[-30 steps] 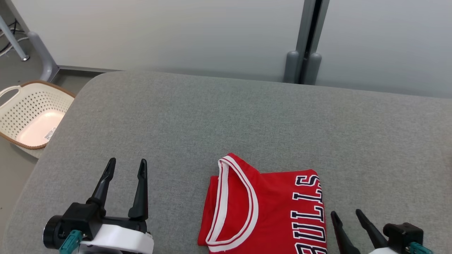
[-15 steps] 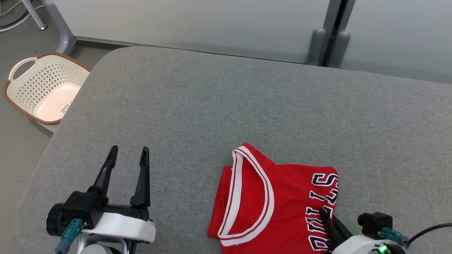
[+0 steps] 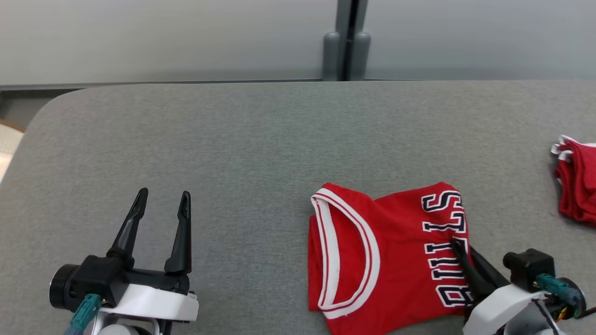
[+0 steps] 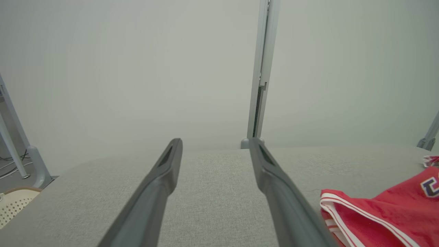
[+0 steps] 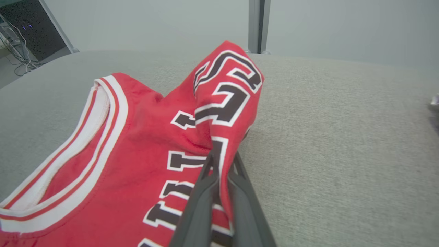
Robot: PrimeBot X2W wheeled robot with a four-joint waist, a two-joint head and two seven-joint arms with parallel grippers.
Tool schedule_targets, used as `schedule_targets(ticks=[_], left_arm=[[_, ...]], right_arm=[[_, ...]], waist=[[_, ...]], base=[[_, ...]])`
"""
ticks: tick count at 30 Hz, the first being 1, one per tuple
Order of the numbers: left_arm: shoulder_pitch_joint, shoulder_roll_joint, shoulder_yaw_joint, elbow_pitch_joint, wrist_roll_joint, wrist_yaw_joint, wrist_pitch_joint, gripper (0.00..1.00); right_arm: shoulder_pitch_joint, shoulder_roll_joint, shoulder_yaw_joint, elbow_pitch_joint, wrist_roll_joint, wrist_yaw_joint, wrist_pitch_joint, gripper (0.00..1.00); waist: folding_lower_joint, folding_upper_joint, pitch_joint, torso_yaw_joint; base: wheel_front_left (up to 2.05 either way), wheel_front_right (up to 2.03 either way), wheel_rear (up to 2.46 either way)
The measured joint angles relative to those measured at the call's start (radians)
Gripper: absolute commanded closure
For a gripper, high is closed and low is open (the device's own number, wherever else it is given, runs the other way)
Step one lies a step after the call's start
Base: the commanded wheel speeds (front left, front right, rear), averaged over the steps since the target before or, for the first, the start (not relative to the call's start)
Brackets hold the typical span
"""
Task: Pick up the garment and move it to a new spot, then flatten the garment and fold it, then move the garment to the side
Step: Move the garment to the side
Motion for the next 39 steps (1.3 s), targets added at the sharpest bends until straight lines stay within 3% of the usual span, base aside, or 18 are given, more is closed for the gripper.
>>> schedule_targets(ticks=[6,15,25,32,33,34,35,39], left_arm=[[-0.031,-0.003,-0.011,-0.023,0.01,-0.01,0.0,0.0],[-0.099,0.01,-0.003,-0.04,0.021,-0.02,-0.001,0.0],[-0.204,0.048,-0.01,-0.096,0.052,-0.046,0.025,0.0],[-0.294,0.066,-0.026,-0.135,0.077,-0.074,0.042,0.0],[-0.305,0.065,-0.031,-0.139,0.08,-0.081,0.044,0.0],[-0.313,0.066,-0.035,-0.14,0.082,-0.082,0.046,0.0],[-0.319,0.066,-0.039,-0.14,0.082,-0.089,0.046,0.0],[-0.334,0.056,-0.055,-0.132,0.088,-0.097,0.046,0.0]], right_arm=[[-0.017,-0.047,-0.043,-0.057,0.0,0.0,0.033,1.0],[-0.252,-0.083,-0.091,-0.008,0.012,0.0,0.037,1.0],[-0.39,-0.259,-0.337,0.024,0.005,0.0,0.044,1.0],[-0.484,-0.31,-0.446,0.119,-0.04,0.0,0.042,1.0],[-0.504,-0.31,-0.46,0.145,-0.052,0.0,0.034,0.92],[-0.524,-0.306,-0.477,0.179,-0.063,0.0,0.031,0.59],[-0.537,-0.3,-0.487,0.203,-0.076,0.0,0.023,0.02],[-0.572,-0.246,-0.527,0.298,-0.124,0.0,-0.01,0.0]], waist=[[0.0,0.0,0.02,-0.113],[0.0,0.0,0.098,-0.214],[0.0,0.0,0.261,-0.231],[0.0,0.0,0.385,-0.213],[0.0,0.0,0.401,-0.209],[0.0,0.0,0.416,-0.206],[0.0,0.0,0.43,-0.202],[0.0,0.0,0.46,-0.182]], base=[[0.0,0.0,0.0],[0.0,0.0,0.0],[0.0,0.0,0.0],[0.0,0.0,0.0],[0.0,0.0,0.0],[0.0,0.0,0.0],[0.0,0.0,0.0],[0.0,0.0,0.0]])
